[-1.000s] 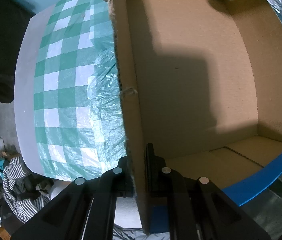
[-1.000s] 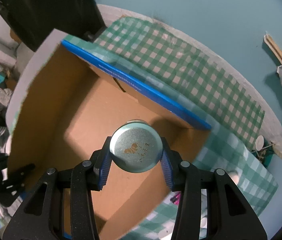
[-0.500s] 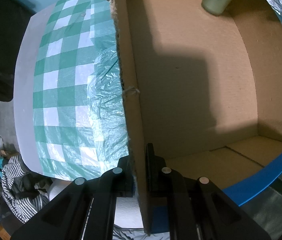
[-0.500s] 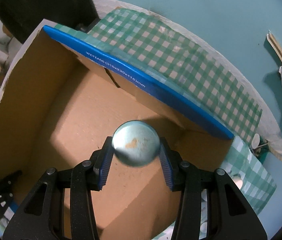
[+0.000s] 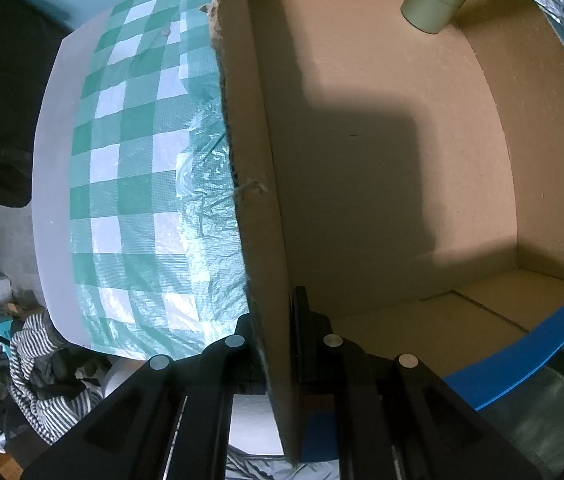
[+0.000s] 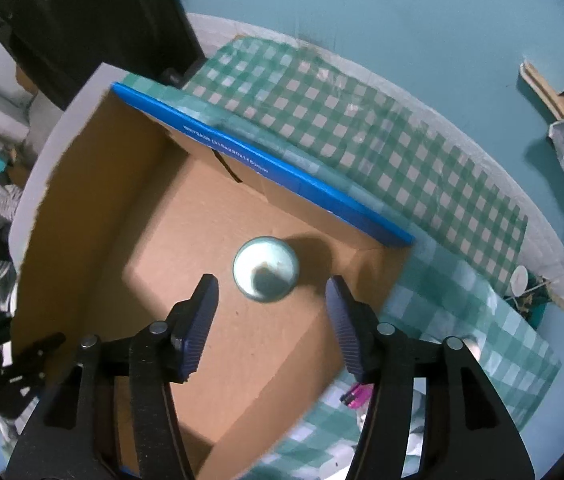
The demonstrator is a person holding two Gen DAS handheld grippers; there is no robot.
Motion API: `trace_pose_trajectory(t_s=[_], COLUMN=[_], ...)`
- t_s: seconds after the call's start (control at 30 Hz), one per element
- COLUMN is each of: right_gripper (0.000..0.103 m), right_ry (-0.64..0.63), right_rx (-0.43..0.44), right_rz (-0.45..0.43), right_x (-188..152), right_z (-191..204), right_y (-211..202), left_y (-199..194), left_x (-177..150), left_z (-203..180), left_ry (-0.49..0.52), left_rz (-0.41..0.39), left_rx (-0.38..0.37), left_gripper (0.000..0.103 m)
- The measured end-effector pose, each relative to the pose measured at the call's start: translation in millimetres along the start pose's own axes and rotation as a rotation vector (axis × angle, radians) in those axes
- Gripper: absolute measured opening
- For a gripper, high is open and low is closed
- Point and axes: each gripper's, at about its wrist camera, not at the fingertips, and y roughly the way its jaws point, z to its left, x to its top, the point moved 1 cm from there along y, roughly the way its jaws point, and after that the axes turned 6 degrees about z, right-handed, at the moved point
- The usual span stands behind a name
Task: Organize rigid objects
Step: 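Move the right gripper to the grey round puck and grasp it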
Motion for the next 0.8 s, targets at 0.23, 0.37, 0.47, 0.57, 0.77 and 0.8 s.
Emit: trace_pose_trajectory(t_s=[0.23, 0.37, 0.47, 0.57, 0.77, 0.8], right_gripper=[0.060, 0.062, 0.064, 0.065, 0.068, 0.069], right_ry=[0.016, 0.046, 0.064, 0.078, 0.138, 0.149], right_rx=[0.007, 0.014, -0.001, -0.021, -0.032, -0.034], right_rz=[-0.051, -0.071, -0.079, -0.087, -0.086, -0.083], right_x=[-21, -35, -46, -59, -87, -91], right_z=[-16, -30, -44, -56, -90, -96], right_y=[-37, -57, -68, -76, -82, -81], left_y=[-3, -3, -5, -7, -8, -8], left_x=[-1, -1, -1, -2, -4, -4], left_z=[2, 0, -3, -3, -1, 0], left_ry=[-0.006, -0.005, -0.003, -0.002, -0.010, -0.012], left_rz=[-0.003, -0.004, -0.008, -0.013, -0.012, -0.012], left_rx=[-0.004, 0.001, 0.003, 0.004, 0.003, 0.003], left_gripper=[0.008, 0.008, 0.008, 0.008, 0.008, 0.008])
